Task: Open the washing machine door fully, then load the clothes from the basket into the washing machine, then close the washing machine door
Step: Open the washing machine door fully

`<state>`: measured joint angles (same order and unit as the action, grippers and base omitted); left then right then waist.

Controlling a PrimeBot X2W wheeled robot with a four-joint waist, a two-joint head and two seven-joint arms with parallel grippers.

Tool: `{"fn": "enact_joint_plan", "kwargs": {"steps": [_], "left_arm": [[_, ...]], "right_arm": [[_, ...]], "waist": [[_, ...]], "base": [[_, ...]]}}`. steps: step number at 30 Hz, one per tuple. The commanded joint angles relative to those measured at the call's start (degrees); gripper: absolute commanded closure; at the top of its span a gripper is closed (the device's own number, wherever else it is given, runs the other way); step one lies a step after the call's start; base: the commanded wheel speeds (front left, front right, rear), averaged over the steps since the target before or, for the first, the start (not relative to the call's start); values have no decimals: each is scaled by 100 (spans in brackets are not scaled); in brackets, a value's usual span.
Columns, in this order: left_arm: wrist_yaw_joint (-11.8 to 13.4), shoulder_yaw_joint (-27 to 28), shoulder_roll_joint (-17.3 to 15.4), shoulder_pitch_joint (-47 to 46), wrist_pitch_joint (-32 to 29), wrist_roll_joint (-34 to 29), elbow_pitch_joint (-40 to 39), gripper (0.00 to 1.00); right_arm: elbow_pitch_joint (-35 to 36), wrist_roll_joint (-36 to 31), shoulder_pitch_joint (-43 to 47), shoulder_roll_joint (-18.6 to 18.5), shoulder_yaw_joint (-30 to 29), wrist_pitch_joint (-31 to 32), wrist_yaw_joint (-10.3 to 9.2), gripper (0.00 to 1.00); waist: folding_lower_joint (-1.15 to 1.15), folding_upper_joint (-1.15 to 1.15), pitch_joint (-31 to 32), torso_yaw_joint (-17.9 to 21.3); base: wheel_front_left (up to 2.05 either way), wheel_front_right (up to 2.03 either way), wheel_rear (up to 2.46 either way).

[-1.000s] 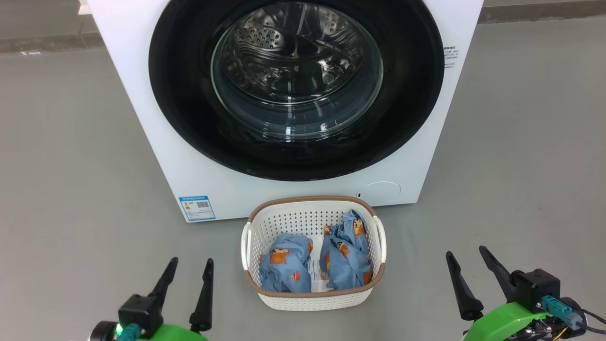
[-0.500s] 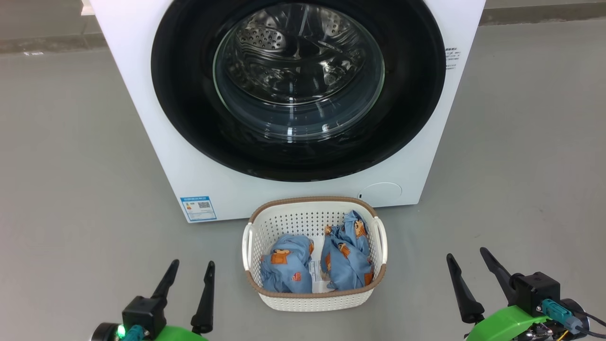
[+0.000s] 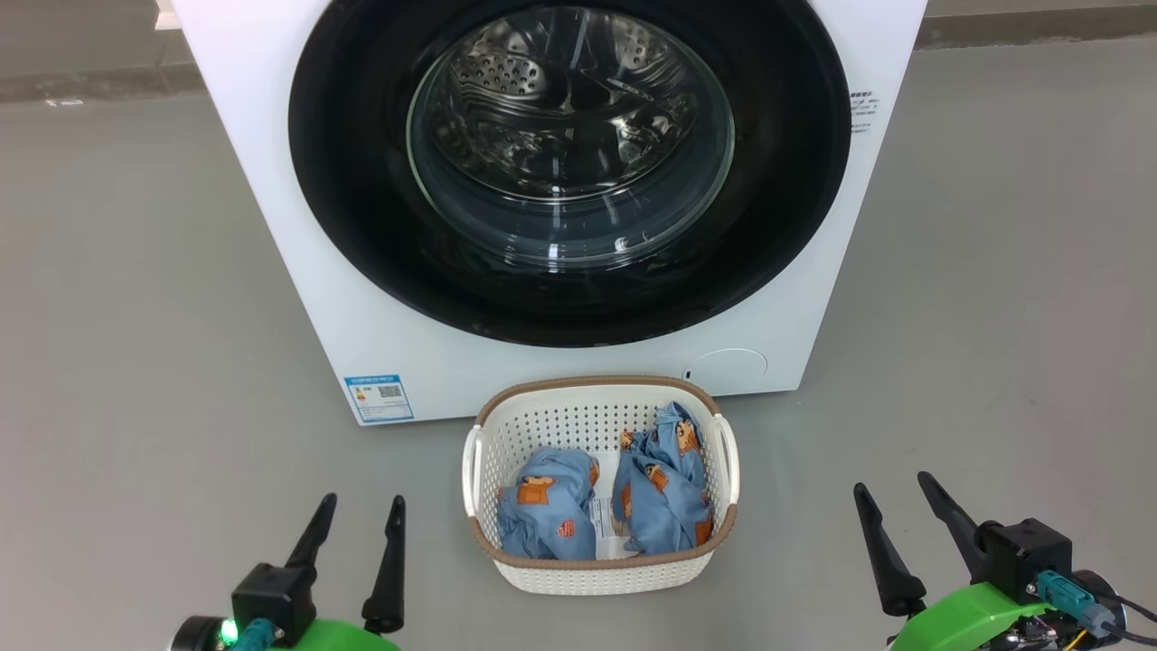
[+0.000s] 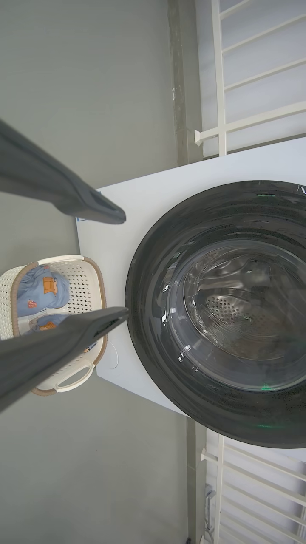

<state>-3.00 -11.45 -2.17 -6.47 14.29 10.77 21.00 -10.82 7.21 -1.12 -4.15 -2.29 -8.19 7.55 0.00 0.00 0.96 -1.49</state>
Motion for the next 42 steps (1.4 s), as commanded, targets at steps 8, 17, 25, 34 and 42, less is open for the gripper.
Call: {"fn": "enact_joint_plan", "kwargs": {"steps": [8,17,25,34,42], "left_arm": [[65,162,-74,-304,71,-31,-164,0],[60,189,-73,-314,71,-28,-174,0],[52,208,-72,-327,71,12,-261,0],[5,184,-72,-309,71,8,-292,0],[44,216,-71,-305,71,-4,-281,0]], "right_arm": [[190,21,-110,-36,83,-63,-6,0],[192,23,-133,-33,64,-66,-6,0],[197,30,-144,-24,57,-77,-6,0],[199,32,-146,-25,26,-91,-6,0],[193,38,-152,-32,25,-118,-6,0]], "waist": [[0,0,-20,-24],[0,0,-41,-13],[0,0,-73,5],[0,0,-87,16],[0,0,-98,25]], "base": [[57,57,-113],[113,113,-227],[119,119,-238],[65,65,-130],[7,7,-14]]}}
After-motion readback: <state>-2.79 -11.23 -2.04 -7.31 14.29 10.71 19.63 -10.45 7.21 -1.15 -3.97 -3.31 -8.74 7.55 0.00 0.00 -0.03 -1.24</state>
